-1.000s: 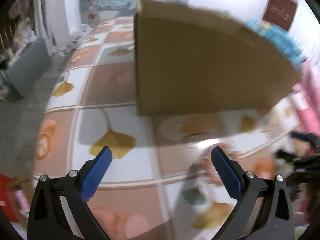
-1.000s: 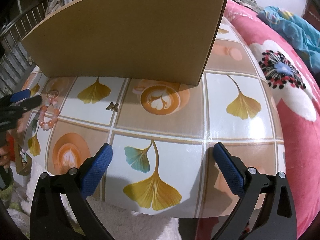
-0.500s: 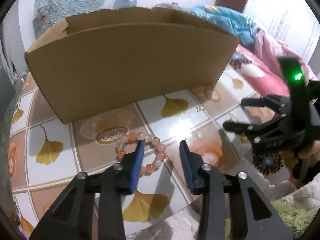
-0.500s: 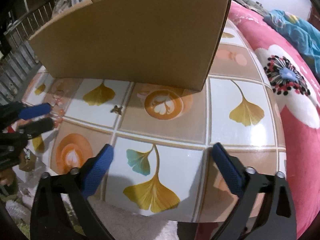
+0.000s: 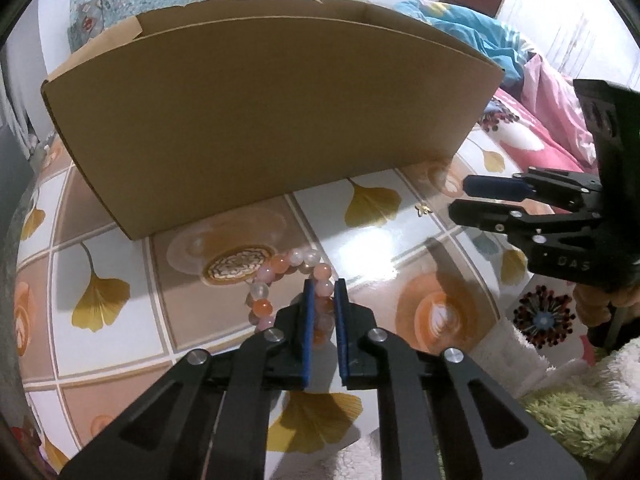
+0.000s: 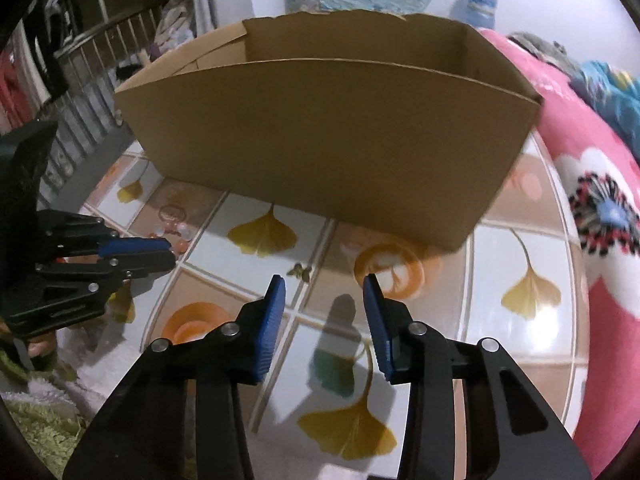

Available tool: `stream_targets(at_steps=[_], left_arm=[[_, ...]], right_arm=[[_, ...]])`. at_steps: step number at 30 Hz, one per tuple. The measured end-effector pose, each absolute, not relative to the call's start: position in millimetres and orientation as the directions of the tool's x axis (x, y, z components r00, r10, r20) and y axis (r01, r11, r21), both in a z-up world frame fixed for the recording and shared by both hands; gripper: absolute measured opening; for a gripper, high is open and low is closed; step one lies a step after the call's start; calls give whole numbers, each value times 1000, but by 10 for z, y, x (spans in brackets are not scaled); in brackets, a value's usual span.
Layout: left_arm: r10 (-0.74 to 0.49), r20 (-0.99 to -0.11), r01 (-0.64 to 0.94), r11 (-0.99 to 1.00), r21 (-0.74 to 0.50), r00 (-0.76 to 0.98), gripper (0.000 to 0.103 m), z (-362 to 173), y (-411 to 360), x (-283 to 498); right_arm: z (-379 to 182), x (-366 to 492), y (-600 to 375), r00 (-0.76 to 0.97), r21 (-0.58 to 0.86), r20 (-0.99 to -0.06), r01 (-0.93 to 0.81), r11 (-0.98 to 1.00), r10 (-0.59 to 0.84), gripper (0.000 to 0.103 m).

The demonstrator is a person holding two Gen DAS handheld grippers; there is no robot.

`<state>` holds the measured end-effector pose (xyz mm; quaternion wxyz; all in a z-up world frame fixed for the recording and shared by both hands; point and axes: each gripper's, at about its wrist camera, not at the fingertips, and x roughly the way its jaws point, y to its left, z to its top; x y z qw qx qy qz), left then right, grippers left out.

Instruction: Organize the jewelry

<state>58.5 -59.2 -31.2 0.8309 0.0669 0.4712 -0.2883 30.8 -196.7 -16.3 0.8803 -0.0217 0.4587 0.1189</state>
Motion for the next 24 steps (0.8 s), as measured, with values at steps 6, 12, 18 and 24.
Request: stream_targets(at_steps=[6,12,18,24], left_arm=[[-439,-817,525,826,-203,374,9,-317,-573,623],[-451,-813,520,824,-222,368,9,-323,-539,631],[-458,-810,519,823,-230,367,9,-327,-532,631],[-459,-809,519,823,-231,368,9,-331,-534,631]], right_arm=[[-230,384,-1854,541,101,-817,-208,973,200,27],[-301,408,-1757,557,51,-818,-178,983,144,25],[-335,419,-1619,570,-1,-815,-182,983,105,21],[-348,420,-1599,563,17,-819,-174,985,114,10]])
